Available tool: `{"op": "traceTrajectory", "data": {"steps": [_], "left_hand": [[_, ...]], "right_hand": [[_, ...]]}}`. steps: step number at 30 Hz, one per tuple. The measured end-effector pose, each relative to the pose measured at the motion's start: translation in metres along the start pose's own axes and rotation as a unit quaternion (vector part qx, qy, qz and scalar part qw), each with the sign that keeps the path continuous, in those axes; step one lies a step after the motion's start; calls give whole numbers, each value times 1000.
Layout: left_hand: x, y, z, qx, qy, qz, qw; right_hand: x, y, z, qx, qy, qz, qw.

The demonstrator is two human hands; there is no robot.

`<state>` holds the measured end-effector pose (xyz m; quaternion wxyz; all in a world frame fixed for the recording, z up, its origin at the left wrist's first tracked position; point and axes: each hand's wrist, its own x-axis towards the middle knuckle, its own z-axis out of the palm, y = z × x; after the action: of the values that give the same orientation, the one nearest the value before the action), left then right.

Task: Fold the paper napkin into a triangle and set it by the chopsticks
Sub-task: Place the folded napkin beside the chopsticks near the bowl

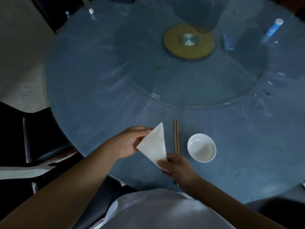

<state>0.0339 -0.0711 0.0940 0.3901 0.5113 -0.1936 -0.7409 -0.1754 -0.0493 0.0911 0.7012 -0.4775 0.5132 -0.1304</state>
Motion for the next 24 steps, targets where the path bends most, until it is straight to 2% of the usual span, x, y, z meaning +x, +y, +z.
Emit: {"op": "traceTrajectory", "data": {"steps": [4, 8, 13, 19, 24], "left_hand": [[27, -4, 0, 52, -12, -68, 996], [52, -13, -3, 102, -24, -106, 989], [82, -23, -6, 151, -5, -101, 983], [116, -31, -9, 267, 7, -90, 959], [140, -36, -10, 409, 17, -45, 911]], "right_hand": [[3, 16, -5, -11, 4, 23, 1000], [15, 35, -7, -21, 50, 49, 997], [27, 58, -5, 4, 101, 118, 988], [39, 76, -1, -37, 145, 154, 977], [46, 83, 1, -32, 175, 189, 966]]}}
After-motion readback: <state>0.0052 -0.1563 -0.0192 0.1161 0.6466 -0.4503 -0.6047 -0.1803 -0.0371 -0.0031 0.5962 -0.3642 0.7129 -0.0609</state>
